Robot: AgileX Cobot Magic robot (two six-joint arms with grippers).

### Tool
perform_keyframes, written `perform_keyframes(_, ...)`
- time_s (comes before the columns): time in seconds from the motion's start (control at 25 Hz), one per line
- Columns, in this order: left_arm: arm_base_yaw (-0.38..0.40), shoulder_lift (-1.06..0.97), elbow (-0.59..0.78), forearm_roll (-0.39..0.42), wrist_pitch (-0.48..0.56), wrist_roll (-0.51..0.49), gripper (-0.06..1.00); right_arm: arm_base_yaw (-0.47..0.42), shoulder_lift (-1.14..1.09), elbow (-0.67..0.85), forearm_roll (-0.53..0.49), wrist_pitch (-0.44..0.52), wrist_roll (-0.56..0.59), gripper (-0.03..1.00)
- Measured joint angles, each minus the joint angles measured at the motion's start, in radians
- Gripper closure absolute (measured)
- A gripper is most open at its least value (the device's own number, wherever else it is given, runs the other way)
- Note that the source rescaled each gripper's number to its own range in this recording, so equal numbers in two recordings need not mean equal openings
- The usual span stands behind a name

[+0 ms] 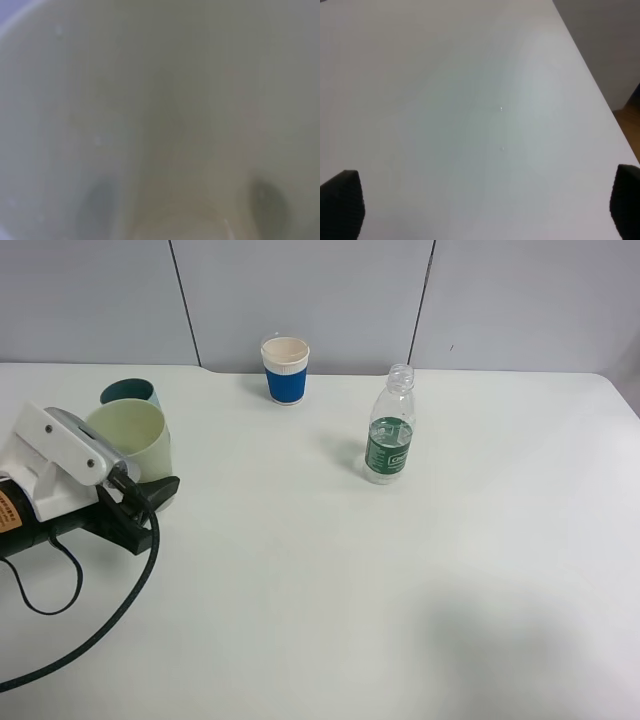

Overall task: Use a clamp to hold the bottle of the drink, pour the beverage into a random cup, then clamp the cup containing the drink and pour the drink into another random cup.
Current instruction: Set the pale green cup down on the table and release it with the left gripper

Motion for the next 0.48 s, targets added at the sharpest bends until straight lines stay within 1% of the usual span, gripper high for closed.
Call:
perform_keyframes(0.16,0.0,0.133,-0.001,0.018,-0.174,0.0,0.92,0.0,0.0,0.0,0.0,0.0,0.0,-0.03)
perform_keyframes(0.24,0.0,0.204,-0.001,0.029,-0.24,0.0,0.92,0.0,0.0,0.0,0.0,0.0,0.0,-0.03)
perform_keyframes(0.32,0.0,0.264,-0.001,0.053,-0.263,0.0,0.92,0.0,0.0,0.0,0.0,0.0,0.0,-0.03)
perform_keyframes(0.48,0.0,0.365,-0.001,0.1,-0.27,0.0,0.92,0.0,0.0,0.0,0.0,0.0,0.0,-0.03)
